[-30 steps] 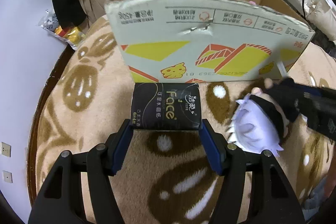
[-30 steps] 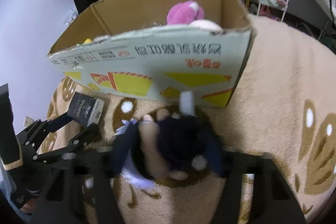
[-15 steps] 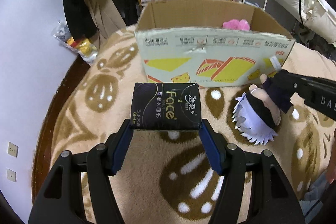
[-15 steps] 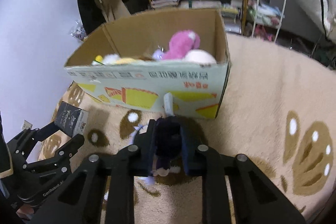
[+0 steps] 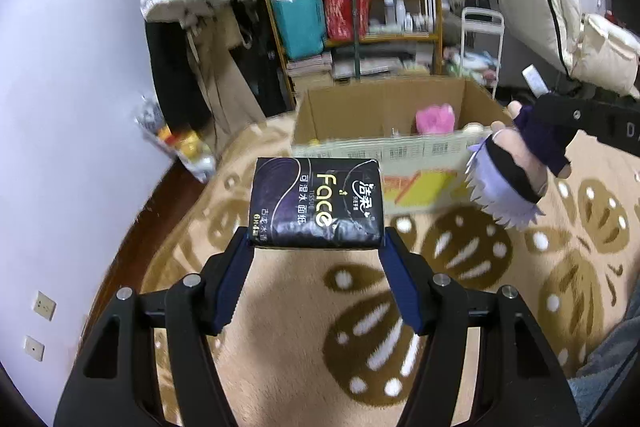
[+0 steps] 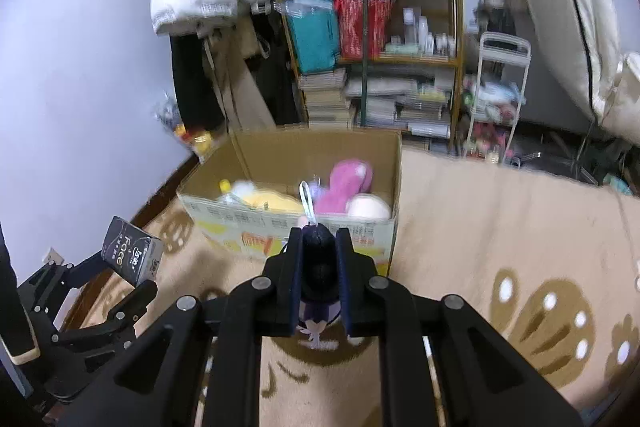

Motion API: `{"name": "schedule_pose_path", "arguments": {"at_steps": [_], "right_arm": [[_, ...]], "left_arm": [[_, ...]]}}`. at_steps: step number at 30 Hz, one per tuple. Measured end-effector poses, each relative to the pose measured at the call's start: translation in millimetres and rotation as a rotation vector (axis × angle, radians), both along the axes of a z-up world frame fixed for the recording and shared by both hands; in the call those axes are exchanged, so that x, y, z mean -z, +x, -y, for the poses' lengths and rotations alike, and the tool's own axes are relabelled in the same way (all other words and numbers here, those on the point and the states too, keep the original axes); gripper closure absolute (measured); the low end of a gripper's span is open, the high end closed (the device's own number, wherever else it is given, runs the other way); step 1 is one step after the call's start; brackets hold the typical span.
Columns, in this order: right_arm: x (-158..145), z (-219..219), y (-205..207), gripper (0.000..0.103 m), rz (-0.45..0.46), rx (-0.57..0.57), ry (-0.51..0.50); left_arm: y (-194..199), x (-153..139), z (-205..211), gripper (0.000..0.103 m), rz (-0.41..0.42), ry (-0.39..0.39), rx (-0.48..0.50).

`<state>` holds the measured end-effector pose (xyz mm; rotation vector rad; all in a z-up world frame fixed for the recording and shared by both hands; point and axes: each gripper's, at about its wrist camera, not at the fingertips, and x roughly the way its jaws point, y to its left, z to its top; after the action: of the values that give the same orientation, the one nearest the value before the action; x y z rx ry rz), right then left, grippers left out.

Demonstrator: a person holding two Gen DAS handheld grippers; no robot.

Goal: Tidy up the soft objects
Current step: 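Lift the black pack and the doll up over the box with both tools, then lower both items into the box and open both tools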

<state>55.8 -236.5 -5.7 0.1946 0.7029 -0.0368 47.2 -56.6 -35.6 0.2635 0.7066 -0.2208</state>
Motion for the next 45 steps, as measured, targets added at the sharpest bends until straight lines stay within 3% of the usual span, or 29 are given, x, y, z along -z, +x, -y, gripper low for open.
{"name": "schedule_pose_path", "arguments": {"at_steps": [10, 25, 38, 45], "right_arm": [[-48, 13, -6, 0.086, 0.168, 0.024, -0.017], [-45, 23, 30, 0.086, 0.224, 0.035, -0.006], [-16, 21, 67, 0.086, 0.187, 0.033, -0.116], [-3, 26, 67, 0.085, 0.233, 0.016, -0.060]], "left_arm": [[4, -41, -10, 0.039, 0.161, -0.056, -0.031], [64, -65, 24, 0.039, 0.263, 0.009, 0.061], [103, -27, 41, 0.039, 0.192, 0.033, 0.079], [118, -6, 45, 0.039, 0.116, 0.029, 0.092]]}}
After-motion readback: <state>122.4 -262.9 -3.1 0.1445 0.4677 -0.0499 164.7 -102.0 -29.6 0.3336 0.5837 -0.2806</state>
